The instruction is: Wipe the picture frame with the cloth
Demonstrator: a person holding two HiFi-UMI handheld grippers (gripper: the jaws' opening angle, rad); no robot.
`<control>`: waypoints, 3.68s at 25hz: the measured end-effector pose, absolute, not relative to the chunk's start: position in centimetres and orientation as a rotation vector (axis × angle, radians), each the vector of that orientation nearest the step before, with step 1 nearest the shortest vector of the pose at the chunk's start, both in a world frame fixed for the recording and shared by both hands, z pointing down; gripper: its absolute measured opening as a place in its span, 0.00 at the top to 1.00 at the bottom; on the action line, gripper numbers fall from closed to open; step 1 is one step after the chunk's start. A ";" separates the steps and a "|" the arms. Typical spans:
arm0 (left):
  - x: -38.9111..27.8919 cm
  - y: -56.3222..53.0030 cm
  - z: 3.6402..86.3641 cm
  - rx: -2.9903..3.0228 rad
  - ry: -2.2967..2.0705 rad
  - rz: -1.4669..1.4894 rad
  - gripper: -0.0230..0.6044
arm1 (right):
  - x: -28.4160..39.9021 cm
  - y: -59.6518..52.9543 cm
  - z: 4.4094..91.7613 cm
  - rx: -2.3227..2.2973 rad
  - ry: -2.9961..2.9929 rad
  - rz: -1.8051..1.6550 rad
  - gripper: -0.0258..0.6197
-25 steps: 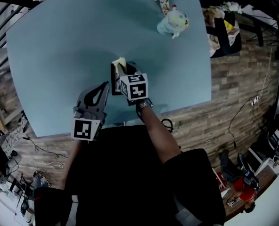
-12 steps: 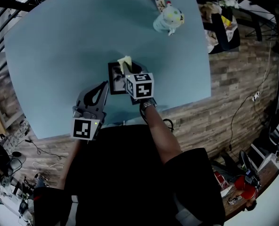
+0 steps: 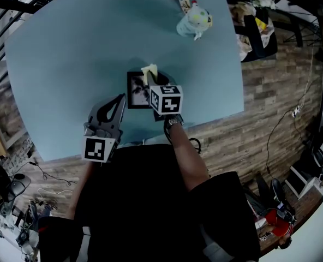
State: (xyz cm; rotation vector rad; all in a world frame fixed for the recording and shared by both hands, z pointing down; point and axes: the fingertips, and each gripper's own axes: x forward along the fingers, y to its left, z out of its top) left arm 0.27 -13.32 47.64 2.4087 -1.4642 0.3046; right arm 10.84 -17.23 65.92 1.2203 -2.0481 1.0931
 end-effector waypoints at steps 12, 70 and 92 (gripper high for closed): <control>0.6 -12.8 47.2 2.431 -1.443 0.292 0.97 | 15.0 -17.0 65.6 1.360 -1.972 1.097 0.87; -3.4 -10.4 47.2 2.366 -1.548 0.290 0.97 | 5.1 -13.5 66.3 1.051 -2.066 1.022 0.87; -1.3 -10.2 46.9 2.415 -1.495 0.293 0.97 | 10.0 -13.9 65.7 1.176 -2.021 1.058 0.87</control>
